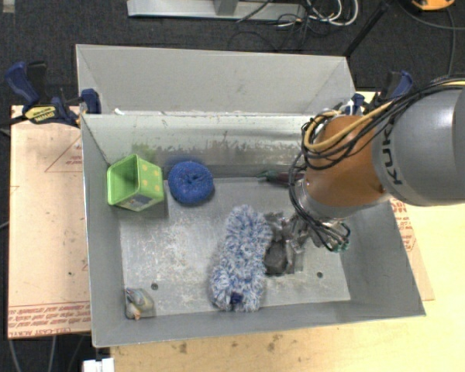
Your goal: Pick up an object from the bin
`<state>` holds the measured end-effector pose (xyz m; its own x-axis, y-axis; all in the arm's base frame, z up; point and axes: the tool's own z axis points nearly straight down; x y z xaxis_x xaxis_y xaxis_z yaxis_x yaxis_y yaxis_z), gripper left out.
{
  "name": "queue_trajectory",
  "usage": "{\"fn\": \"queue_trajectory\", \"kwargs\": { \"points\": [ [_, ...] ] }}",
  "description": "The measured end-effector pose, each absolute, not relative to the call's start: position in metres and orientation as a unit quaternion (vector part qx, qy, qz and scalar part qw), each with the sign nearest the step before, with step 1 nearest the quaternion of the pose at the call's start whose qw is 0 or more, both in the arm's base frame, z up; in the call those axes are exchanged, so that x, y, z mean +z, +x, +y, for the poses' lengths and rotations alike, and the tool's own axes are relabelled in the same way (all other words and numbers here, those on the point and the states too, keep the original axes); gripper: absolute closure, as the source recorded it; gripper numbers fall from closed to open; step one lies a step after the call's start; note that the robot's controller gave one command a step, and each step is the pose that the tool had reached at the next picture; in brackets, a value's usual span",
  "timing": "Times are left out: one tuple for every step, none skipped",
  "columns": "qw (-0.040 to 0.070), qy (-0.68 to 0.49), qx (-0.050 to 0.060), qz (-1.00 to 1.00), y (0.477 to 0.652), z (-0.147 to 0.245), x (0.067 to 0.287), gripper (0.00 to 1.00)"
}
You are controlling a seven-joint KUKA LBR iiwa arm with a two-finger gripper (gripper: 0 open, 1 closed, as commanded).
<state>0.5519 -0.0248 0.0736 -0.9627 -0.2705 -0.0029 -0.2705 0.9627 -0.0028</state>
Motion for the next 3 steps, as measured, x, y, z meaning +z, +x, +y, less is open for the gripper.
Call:
{"fn": "queue_trajectory", "kwargs": {
  "points": [
    [0.005, -0.133, -0.002, 0.991, 0.549, -0.020, 0.074, 1.00],
    [0.004, -0.133, 0.000, 0.991, 0.546, -0.017, 0.079, 1.00],
    [0.006, -0.138, -0.001, 0.990, 0.565, -0.027, 0.270, 1.00]
  ]
}}
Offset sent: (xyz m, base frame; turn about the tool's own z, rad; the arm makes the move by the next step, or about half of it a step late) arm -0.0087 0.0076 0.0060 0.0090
